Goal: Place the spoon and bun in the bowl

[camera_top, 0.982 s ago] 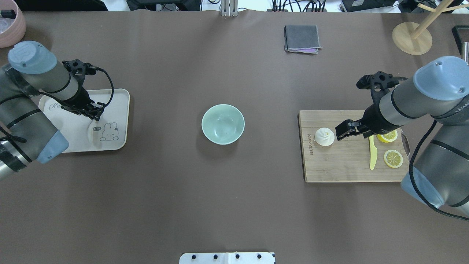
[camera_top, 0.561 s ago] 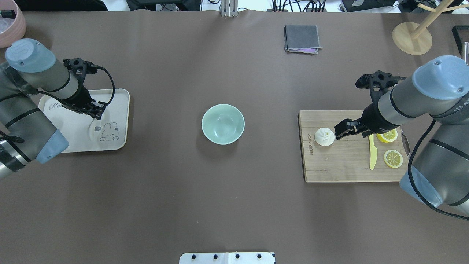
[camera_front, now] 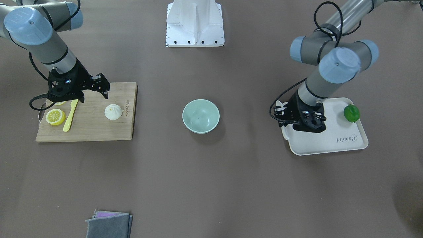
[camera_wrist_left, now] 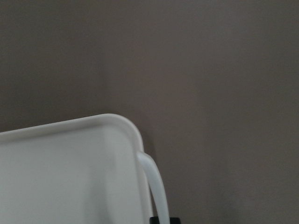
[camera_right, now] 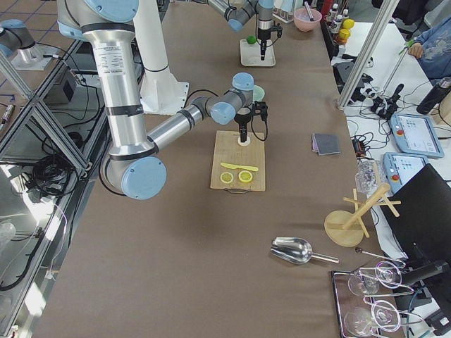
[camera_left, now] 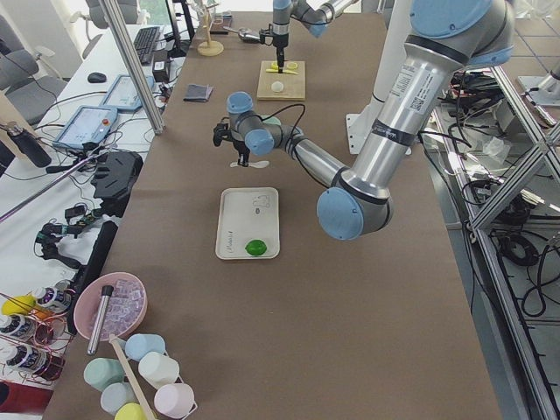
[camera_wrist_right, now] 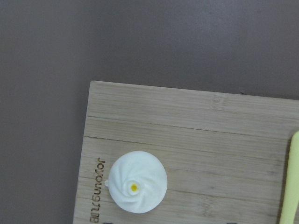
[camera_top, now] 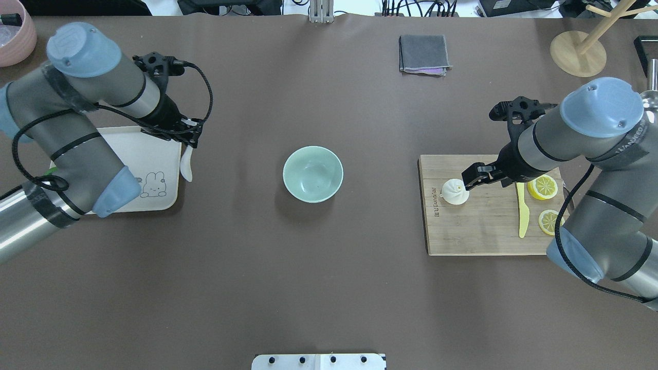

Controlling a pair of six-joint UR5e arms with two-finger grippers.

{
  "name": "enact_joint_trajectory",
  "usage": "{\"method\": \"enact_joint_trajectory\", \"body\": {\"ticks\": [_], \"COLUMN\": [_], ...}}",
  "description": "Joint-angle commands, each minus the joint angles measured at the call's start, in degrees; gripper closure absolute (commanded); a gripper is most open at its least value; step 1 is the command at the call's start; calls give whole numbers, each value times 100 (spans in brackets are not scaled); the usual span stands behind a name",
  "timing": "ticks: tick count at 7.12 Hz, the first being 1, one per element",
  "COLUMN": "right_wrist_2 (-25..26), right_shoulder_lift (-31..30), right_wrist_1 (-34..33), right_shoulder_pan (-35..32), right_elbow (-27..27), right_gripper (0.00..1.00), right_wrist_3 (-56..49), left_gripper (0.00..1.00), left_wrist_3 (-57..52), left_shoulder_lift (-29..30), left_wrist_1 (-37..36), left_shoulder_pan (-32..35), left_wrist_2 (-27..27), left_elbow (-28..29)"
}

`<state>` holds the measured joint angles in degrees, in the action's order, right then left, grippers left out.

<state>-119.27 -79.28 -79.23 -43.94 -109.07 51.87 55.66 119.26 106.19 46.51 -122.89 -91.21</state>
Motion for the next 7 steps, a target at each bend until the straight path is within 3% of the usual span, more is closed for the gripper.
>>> {"method": "enact_joint_trajectory", "body": {"ticks": [1, 6, 7], "right_wrist_2": [27, 185, 176], "right_shoulder_lift": [132, 352, 352], "right_wrist_1": [4, 4, 4], "right_shoulder_pan": [122, 262, 289], "right_elbow": [307, 510, 510], "right_gripper": [16, 23, 25], "right_wrist_3": [-36, -10, -10], "left_gripper": [100, 100, 85], "left_wrist_3": [1075, 1474, 1483], "left_shoulder_lift": [832, 1924, 1987], "left_wrist_1": [-11, 77, 173], "left_shoulder_pan": [-631, -827, -862], "left_wrist_2": [438, 828, 993], "left_elbow": [190, 1199, 1298]}}
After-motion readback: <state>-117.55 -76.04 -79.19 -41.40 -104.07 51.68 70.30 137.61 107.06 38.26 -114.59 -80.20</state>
